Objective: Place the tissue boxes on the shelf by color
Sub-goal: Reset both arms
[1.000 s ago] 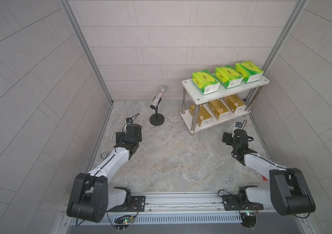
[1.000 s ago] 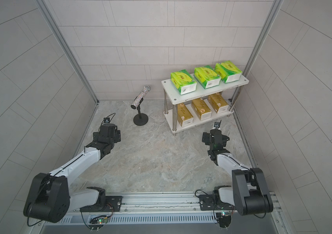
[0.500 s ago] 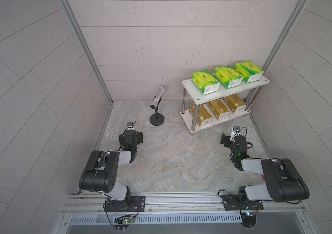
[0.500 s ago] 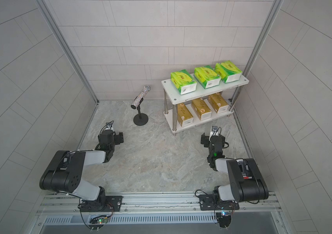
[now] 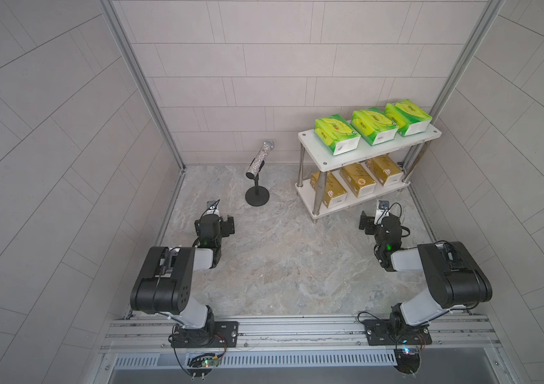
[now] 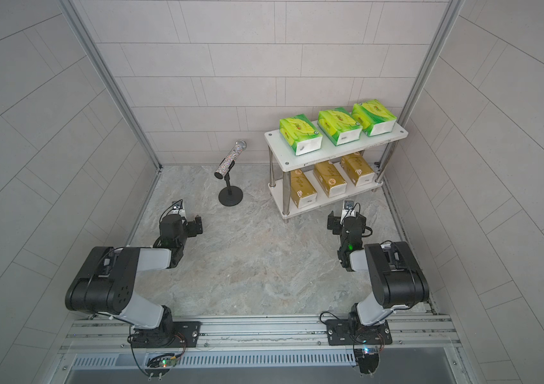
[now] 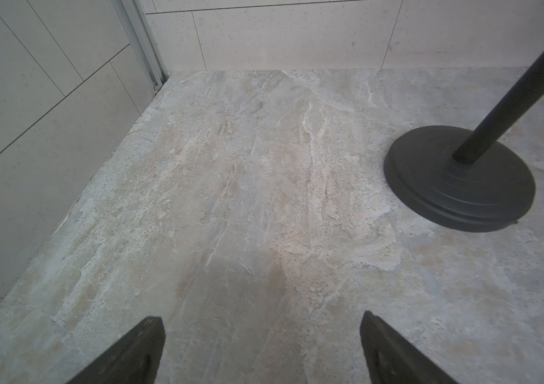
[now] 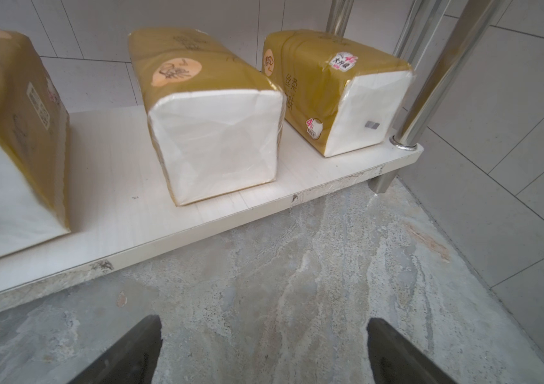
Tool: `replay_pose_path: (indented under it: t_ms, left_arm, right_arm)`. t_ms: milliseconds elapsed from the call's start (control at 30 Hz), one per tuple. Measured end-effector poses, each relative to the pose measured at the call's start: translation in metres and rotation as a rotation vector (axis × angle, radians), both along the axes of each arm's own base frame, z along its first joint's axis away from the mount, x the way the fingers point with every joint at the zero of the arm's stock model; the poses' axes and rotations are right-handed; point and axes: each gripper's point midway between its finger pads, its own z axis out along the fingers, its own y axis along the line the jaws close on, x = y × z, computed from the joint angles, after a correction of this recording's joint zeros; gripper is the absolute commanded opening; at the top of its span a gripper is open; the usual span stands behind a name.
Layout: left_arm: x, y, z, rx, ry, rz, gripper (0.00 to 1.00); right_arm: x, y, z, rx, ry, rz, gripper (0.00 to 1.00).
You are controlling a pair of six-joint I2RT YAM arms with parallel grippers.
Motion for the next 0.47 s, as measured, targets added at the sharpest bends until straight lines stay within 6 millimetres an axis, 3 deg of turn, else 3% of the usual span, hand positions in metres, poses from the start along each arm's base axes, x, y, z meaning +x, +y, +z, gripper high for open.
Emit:
replay_pose_path:
  t_ms: [467]
  left_arm:
    - [0.0012, -0.0001, 0.0024, 0.001, -0.011, -0.001, 1.0]
  right_arm:
    - [-0.0034, 0.0007, -0.0078, -0.001, 0.03, 0.006, 1.0]
